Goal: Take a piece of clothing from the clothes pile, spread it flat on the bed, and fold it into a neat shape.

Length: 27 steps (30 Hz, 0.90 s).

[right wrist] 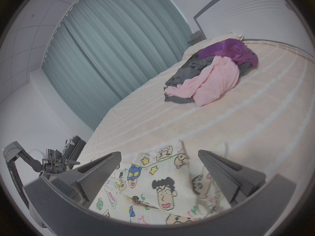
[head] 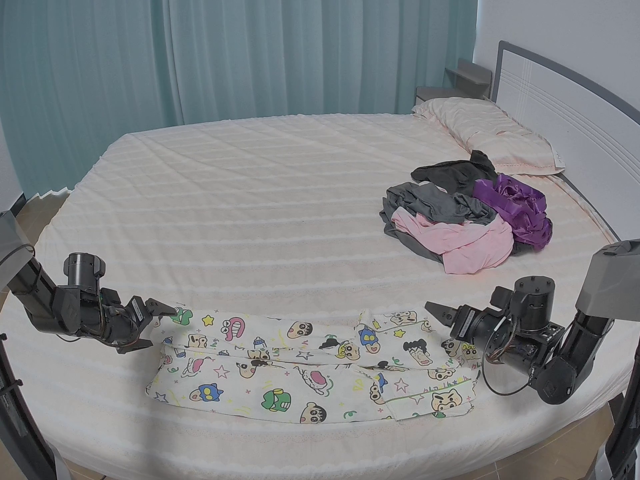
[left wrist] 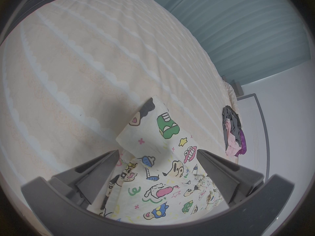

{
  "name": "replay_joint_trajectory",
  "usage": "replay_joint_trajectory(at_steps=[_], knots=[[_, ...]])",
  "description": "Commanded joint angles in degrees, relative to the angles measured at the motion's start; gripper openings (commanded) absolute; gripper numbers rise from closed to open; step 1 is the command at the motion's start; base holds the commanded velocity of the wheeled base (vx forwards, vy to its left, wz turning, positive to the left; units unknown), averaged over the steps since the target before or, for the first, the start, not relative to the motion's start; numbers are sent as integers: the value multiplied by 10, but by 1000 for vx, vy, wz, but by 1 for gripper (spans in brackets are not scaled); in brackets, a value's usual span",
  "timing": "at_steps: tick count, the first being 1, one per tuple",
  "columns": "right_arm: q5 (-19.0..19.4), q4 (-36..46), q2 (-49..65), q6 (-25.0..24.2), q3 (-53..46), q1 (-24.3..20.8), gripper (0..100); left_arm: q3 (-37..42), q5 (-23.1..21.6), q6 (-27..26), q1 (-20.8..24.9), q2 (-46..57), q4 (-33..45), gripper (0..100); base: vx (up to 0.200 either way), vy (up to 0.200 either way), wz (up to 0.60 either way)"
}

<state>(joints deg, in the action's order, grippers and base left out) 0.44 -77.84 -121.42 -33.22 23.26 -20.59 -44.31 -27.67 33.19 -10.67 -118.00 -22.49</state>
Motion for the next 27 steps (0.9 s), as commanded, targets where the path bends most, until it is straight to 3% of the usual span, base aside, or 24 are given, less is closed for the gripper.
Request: replay_joint_trajectory(at_steps=[1,12,27], knots=[[0,26,-30,-4,35,-23,100,19,1,5,6,5,-17,100,0,0,0],[-1,30,-126,-4,48,15,100,27,0,5,6,0,-25,100,0,0,0],[12,68,-56,-3,64,14,100,32,0,5,7,1,-25,100,0,0,0]])
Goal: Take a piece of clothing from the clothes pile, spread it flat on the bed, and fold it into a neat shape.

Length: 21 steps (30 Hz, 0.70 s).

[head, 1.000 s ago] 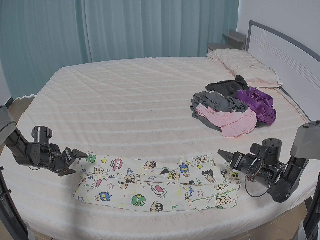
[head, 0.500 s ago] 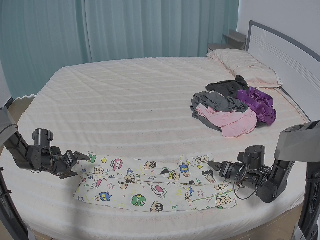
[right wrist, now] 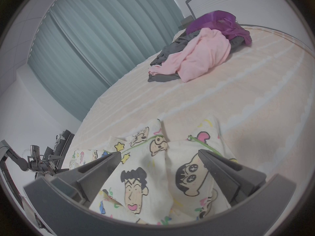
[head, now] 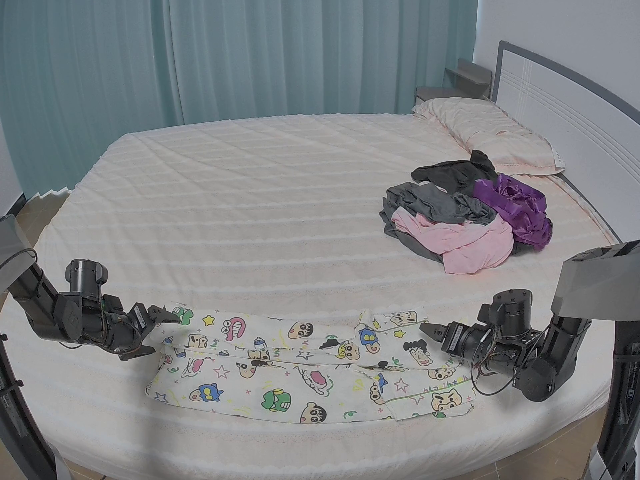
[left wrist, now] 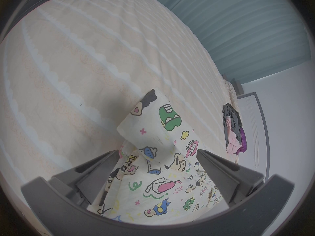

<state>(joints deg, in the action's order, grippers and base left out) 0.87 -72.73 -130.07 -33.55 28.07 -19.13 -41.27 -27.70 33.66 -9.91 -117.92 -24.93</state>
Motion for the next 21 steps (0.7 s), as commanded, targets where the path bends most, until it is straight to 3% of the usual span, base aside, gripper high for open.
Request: replay_joint_trajectory(at_steps=[1,16,17,21], knots=[[8,19,32,1,16,0,100,1,0,0,0,1,0,100,0,0,0],[74,44,-35,1,51,-2,100,4,0,0,4,-1,0,100,0,0,0],[82,44,-35,1,51,-1,0,4,0,0,4,-1,0,100,0,0,0],[90,43,-34,0,51,1,0,5,0,0,4,-1,0,100,0,0,0]])
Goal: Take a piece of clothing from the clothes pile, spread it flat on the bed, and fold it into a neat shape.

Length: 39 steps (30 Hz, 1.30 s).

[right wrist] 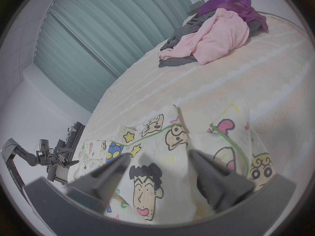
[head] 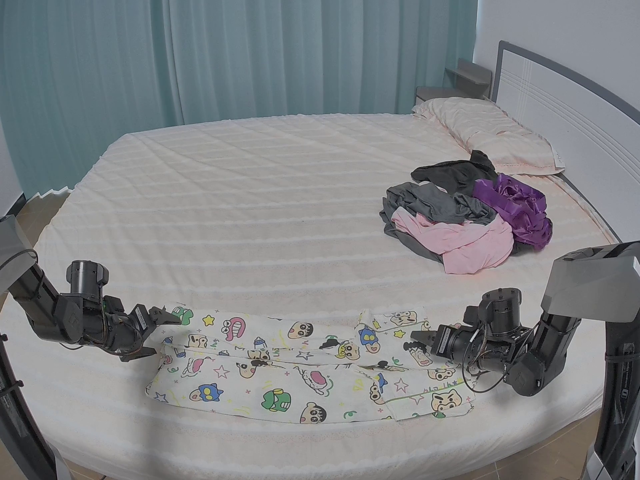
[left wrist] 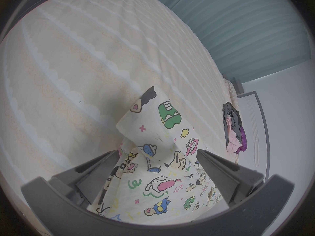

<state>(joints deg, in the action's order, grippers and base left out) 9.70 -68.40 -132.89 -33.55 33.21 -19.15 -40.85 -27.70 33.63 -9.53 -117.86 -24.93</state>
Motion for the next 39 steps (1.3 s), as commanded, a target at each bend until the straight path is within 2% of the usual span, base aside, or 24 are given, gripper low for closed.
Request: replay_joint_trajectory(at_steps=[1,14,22,31,32,37,39], knots=[[1,-1,-5,-1,-1,3,0,0,0,0,0,-2,0,100,0,0,0],[-5,-17,37,-9,-53,11,0,9,1,-1,8,4,-2,100,0,0,0],[-30,-87,40,-7,-112,8,0,17,3,-1,26,9,-2,100,0,0,0],[-30,-87,35,-5,-122,4,0,17,3,-1,34,8,-2,100,0,0,0],[-31,-87,33,-5,-120,5,100,17,5,-1,38,9,-3,100,0,0,0],[-31,-88,47,-5,-125,9,100,9,7,5,39,31,-2,100,0,0,0],[-31,-88,69,-5,-126,12,100,1,8,30,43,46,-2,100,0,0,0]])
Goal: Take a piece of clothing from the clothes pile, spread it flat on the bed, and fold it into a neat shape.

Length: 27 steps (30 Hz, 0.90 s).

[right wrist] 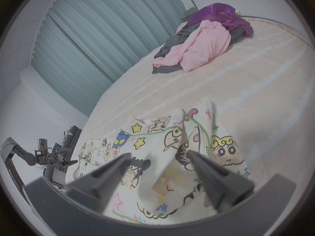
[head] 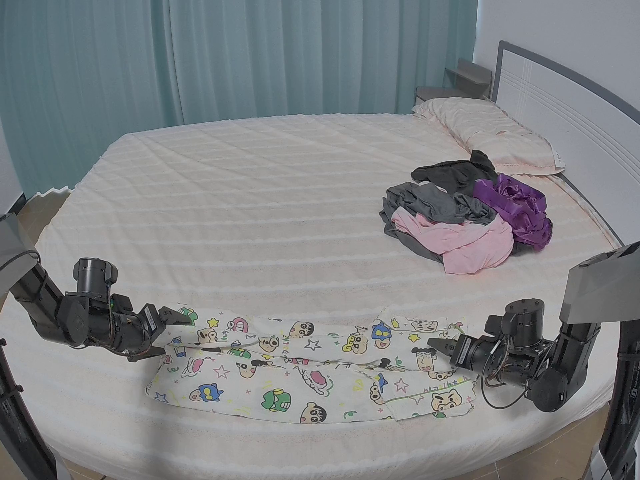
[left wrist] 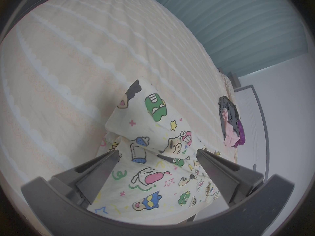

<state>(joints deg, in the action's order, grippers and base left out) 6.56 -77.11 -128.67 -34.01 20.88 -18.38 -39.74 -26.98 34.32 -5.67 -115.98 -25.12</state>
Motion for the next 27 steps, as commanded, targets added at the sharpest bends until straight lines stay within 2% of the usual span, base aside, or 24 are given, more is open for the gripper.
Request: replay_joint_trajectory(at_steps=[1,3,5,7,9,12,15,19,27], knots=[[-1,-1,29,0,-3,5,100,-11,2,27,5,29,0,100,0,0,0],[-1,6,59,1,4,4,100,-41,19,101,29,37,2,100,0,0,0],[-1,9,70,1,13,-4,100,-60,41,141,56,32,-1,100,0,0,0],[-2,10,70,1,18,-12,100,-70,54,145,70,28,-1,100,0,0,0],[-15,9,60,-1,34,-32,100,-100,87,147,104,-17,-1,100,0,0,0],[-33,3,33,-7,54,-52,100,-120,119,152,131,-50,-1,100,0,0,0],[-48,1,15,-11,66,-67,100,-126,127,157,145,-63,-4,100,0,0,0],[-55,3,6,-59,79,-102,100,-121,131,167,167,-80,-25,100,0,0,0],[-55,1,-45,-65,79,-114,100,-126,177,163,183,-107,-59,100,0,0,0]])
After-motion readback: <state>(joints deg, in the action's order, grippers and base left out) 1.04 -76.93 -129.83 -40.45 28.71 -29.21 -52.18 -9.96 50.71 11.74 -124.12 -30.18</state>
